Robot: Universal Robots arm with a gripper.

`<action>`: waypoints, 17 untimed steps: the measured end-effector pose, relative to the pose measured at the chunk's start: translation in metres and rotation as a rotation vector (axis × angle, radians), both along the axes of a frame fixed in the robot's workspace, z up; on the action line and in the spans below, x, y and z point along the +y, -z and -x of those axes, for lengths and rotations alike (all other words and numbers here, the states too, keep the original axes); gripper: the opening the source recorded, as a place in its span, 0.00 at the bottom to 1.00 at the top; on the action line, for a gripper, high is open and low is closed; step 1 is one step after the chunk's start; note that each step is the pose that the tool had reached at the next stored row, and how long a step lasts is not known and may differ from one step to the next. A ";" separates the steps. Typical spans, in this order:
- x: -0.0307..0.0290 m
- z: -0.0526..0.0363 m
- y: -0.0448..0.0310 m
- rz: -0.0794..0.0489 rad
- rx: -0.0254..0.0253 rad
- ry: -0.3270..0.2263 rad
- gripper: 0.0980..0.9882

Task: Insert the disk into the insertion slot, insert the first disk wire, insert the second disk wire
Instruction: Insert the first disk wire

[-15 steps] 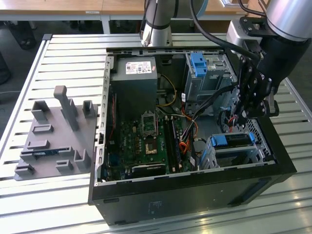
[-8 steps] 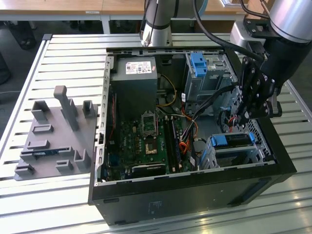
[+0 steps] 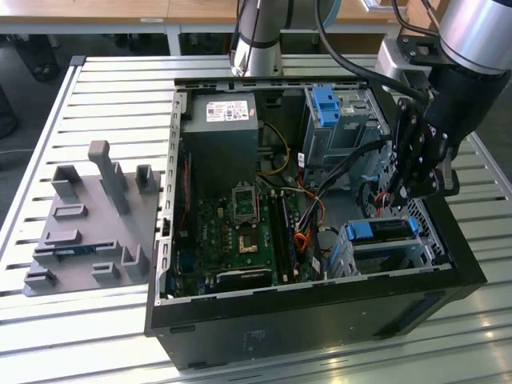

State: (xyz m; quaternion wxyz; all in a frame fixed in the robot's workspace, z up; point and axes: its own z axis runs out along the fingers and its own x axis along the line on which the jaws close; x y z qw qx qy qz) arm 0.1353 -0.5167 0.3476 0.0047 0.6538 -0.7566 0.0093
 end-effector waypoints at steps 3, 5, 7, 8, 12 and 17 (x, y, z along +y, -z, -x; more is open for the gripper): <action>0.0001 -0.0008 0.0002 0.004 0.0011 0.001 0.17; 0.0001 -0.0010 0.0002 0.008 0.0014 0.001 0.15; 0.0001 -0.0011 0.0001 0.010 0.0017 0.001 0.08; 0.0001 -0.0011 0.0001 0.010 0.0018 0.000 0.08; 0.0002 -0.0012 0.0001 0.012 0.0015 -0.055 0.07; 0.0000 -0.0008 0.0004 0.012 0.0008 -0.131 0.07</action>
